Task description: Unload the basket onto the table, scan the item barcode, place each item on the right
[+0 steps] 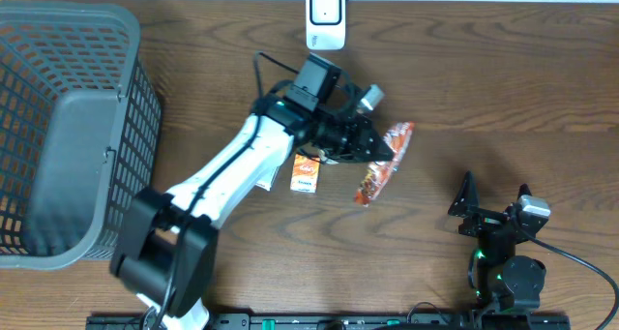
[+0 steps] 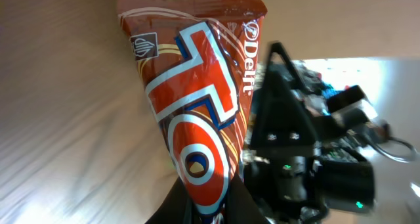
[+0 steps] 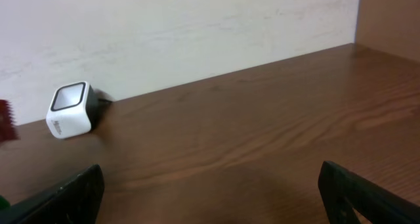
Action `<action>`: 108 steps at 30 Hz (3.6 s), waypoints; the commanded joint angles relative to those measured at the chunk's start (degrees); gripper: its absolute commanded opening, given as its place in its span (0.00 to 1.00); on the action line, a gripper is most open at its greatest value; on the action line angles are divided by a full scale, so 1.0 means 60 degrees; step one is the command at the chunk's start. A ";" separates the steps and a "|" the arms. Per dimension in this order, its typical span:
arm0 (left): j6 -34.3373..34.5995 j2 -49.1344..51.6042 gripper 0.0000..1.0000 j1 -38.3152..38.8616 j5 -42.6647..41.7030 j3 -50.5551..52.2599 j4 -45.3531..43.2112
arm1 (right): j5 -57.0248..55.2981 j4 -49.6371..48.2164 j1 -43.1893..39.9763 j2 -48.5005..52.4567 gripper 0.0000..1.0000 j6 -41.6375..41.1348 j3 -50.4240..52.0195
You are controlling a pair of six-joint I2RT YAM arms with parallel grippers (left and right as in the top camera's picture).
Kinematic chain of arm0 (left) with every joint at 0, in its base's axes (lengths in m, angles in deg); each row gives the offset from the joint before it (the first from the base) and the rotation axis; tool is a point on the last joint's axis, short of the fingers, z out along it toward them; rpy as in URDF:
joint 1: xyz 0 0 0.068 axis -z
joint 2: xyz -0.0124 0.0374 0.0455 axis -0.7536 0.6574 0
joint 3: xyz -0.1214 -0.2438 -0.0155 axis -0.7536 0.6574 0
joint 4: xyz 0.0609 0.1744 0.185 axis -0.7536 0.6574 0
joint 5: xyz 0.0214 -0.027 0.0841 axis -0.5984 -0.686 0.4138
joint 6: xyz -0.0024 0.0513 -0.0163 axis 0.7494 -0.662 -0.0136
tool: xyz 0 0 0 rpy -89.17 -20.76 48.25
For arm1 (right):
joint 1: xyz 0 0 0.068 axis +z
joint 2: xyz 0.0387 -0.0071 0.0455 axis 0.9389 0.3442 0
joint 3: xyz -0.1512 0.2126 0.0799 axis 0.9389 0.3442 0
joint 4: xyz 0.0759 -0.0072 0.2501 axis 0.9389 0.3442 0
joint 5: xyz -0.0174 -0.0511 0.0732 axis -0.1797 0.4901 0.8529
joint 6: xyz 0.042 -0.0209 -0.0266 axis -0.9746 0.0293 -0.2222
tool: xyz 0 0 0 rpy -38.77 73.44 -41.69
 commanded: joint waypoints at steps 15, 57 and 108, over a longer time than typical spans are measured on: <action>0.1071 0.2018 0.07 0.0572 -0.2095 -0.0058 -0.1359 | -0.0044 0.0036 0.0029 0.0000 0.99 0.0106 0.0011; 0.1530 -0.1869 0.86 -0.0758 0.4466 -0.0601 -0.0601 | -0.0044 0.0036 0.0029 0.0000 0.99 0.0106 0.0011; -0.7555 -1.4885 0.86 -0.4583 1.3621 0.2408 -0.1883 | 0.0000 0.0029 0.0029 0.0000 0.99 0.0051 0.0011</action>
